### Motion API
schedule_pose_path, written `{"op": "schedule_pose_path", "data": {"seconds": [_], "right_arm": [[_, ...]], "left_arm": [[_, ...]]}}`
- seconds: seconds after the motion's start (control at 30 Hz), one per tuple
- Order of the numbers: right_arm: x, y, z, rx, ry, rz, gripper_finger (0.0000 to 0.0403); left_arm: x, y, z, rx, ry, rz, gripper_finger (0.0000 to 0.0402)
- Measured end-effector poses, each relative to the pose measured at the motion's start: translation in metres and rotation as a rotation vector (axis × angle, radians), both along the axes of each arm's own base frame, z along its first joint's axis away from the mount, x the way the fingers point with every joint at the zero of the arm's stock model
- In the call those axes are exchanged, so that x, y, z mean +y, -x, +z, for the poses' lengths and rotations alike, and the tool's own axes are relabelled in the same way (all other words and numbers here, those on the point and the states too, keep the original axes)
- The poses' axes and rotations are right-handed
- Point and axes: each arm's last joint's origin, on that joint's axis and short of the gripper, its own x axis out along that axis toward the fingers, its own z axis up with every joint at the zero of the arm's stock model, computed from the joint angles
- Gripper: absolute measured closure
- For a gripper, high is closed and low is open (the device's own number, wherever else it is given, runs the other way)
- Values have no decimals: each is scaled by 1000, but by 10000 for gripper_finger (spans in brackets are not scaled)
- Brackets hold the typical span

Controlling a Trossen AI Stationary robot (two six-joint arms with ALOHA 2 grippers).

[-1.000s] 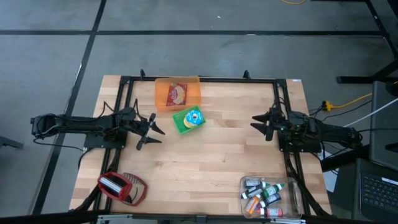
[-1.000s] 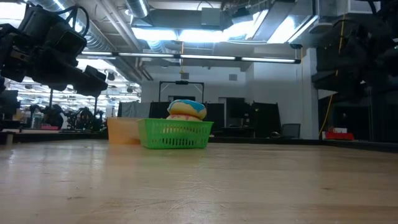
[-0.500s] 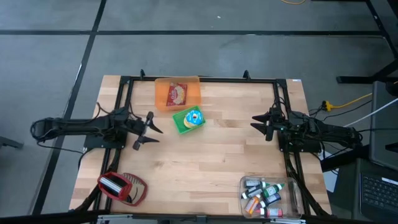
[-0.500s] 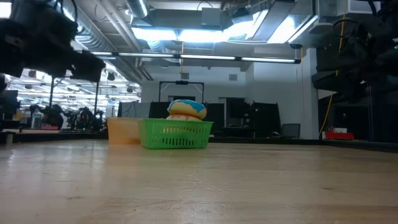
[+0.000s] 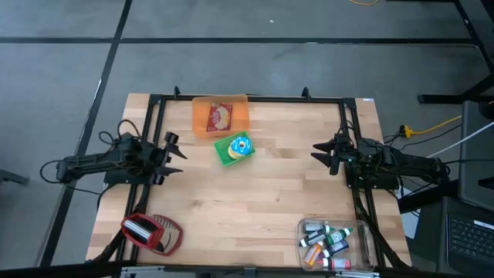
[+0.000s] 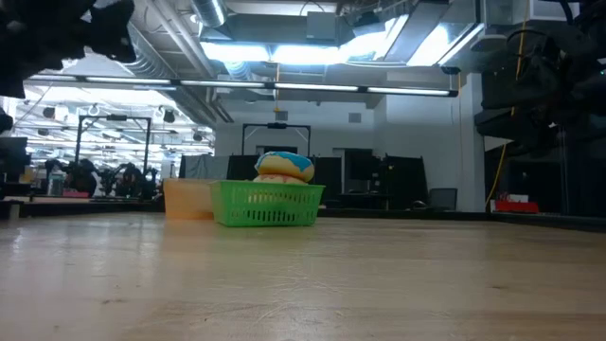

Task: Pick & Place Food Item
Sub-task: Return to Home Position

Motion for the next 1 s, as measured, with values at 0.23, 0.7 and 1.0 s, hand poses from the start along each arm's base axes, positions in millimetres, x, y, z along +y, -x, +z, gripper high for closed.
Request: {"op": "schedule_pose_path", "data": {"seconds": [0.23,0.7,1.0], "right_arm": [[0,0,0,1,0,1,151],[0,0,0,0,0,0,151],[0,0,0,1,0,0,151]], "left_arm": [[-2,3,7,-85,-18,-15,209],[-4,2,5,-63,-13,-46,209],[-3,-5,-22,241,43,-45,209]]}}
